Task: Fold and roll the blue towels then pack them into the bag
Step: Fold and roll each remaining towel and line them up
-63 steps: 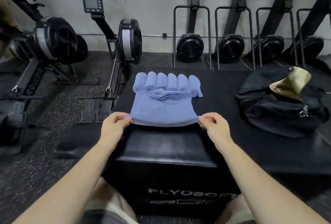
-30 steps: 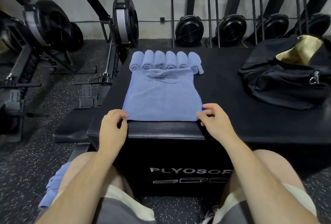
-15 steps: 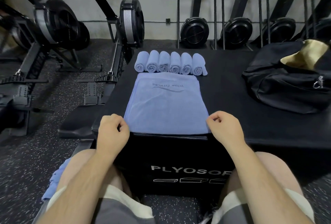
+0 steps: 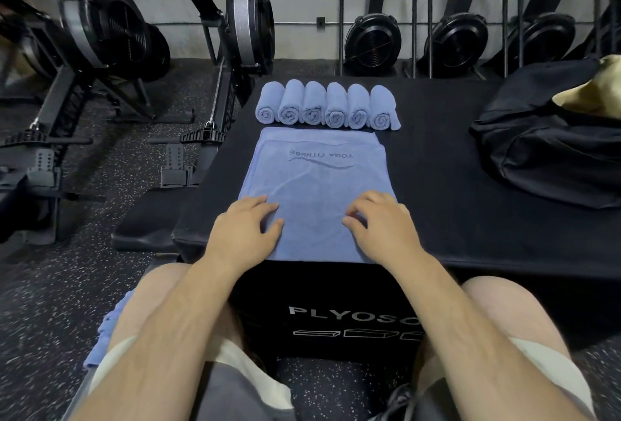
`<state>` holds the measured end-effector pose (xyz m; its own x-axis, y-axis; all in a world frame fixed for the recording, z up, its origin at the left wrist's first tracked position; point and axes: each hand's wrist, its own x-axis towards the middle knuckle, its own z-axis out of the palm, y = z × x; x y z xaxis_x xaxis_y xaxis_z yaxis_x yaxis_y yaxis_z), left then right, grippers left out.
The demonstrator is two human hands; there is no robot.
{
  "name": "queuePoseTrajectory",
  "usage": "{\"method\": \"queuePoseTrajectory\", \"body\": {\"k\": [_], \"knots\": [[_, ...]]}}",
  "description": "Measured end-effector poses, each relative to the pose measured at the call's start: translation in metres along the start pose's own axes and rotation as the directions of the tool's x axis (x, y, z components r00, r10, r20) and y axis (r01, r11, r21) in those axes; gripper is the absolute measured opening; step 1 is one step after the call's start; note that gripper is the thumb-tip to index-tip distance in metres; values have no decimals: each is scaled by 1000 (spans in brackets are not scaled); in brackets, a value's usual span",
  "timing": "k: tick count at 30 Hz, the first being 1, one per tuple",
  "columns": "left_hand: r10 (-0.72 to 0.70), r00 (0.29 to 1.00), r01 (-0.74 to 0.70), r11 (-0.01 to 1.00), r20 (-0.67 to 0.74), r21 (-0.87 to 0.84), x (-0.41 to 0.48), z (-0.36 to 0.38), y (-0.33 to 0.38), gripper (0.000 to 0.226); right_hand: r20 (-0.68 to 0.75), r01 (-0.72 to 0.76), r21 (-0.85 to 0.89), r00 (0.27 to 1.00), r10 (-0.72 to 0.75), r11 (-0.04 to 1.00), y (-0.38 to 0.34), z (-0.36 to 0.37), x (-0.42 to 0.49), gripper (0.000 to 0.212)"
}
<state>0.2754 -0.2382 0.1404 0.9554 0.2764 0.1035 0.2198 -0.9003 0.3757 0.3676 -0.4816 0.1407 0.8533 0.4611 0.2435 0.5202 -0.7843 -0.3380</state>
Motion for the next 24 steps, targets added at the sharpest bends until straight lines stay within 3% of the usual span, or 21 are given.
{"method": "queuePoseTrajectory", "body": {"k": [6, 9, 11, 15, 18, 24], "knots": [[-31, 999, 34, 995, -37, 97, -1, -9, 8, 22, 37, -38, -139, 998, 43, 990, -10, -9, -3, 11], [-17, 987, 41, 988, -160, 148, -4, -8, 12, 34, 87, -61, -214, 993, 81, 975, -10, -21, -13, 19], [4, 980, 20, 993, -201, 119, 0, -4, 13, 31, 77, -67, -168, 994, 81, 984, -12, -25, -12, 25], [47, 990, -42, 998, -129, 41, 27, -2, 22, 48, 122, 3, -59, 993, 4, 998, -21, -16, 9, 42], [33, 999, -27, 992, -43, 121, 38, 3, 20, 43, 204, 1, -90, 979, 17, 996, -21, -6, 12, 45], [-29, 992, 41, 995, -125, 89, 58, 11, 17, 32, 159, -25, -163, 986, 51, 986, -32, 4, 40, 37]]}}
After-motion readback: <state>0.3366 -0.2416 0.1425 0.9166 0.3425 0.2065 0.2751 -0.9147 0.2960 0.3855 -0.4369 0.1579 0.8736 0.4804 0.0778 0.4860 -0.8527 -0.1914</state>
